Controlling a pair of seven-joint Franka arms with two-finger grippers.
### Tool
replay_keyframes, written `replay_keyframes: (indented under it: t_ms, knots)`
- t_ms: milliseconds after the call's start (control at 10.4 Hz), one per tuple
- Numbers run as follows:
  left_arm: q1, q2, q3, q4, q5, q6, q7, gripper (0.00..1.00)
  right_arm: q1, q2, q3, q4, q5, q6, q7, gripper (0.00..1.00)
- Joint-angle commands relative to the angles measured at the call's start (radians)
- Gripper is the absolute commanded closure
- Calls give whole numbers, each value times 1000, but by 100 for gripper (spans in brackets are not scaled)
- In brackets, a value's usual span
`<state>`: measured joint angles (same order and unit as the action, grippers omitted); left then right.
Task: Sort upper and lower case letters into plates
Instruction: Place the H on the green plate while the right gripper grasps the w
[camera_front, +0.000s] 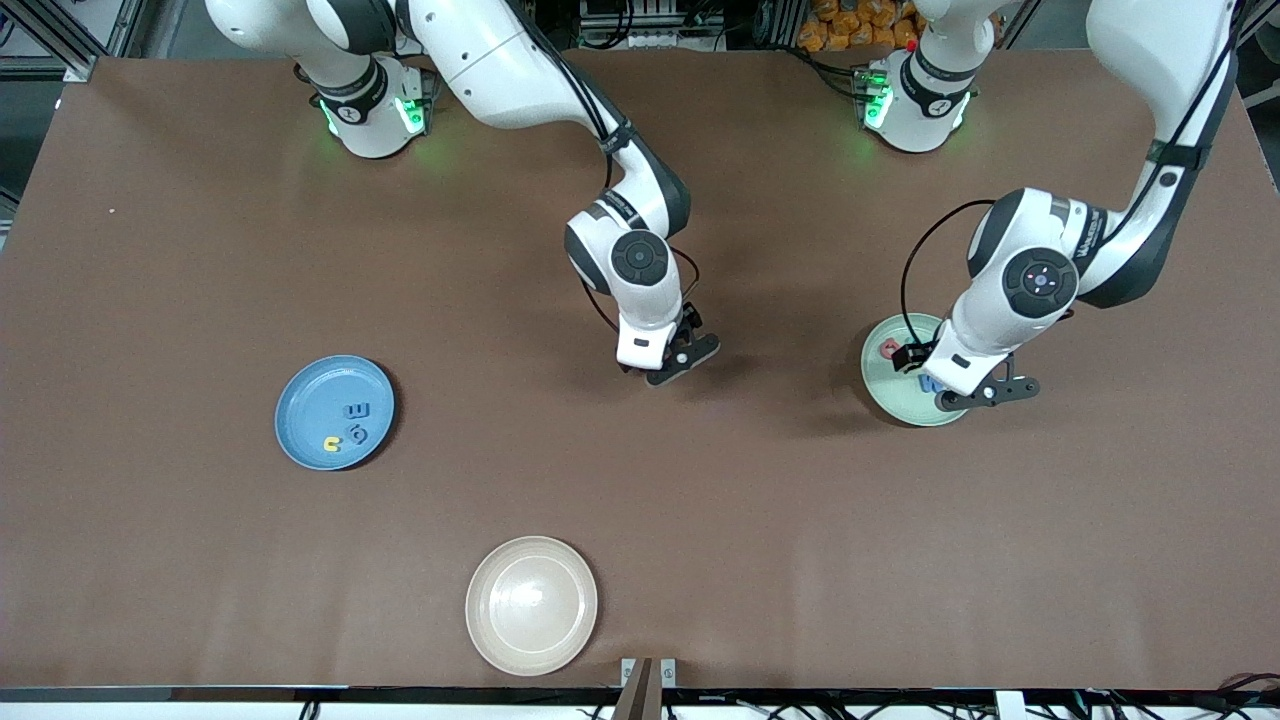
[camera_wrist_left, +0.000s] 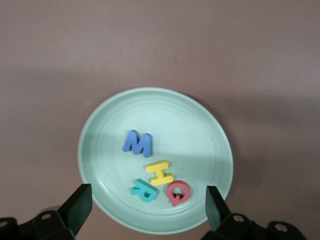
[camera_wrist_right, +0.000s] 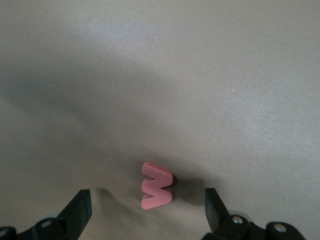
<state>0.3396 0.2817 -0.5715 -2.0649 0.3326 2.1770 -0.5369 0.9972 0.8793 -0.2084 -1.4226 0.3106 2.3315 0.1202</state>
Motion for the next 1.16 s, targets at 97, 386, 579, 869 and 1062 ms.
replay_keyframes:
  t_ms: [97,386,579,869,1062]
  knots:
    - [6,-35,-24,253,-53,-292,144,0,15,24,-6,31,5,-12,27,0]
    - [6,-56,-60,457,-89,-466,219,0,20,26,-8,31,2,-11,27,0]
    - [7,-64,-65,547,-159,-509,216,0,20,27,-8,31,-11,-8,27,13]
    - [19,-64,-57,623,-170,-557,216,0,11,35,-8,31,-80,-4,24,100]
    - [42,-64,-65,629,-173,-557,212,0,8,30,-11,31,-82,2,25,100]
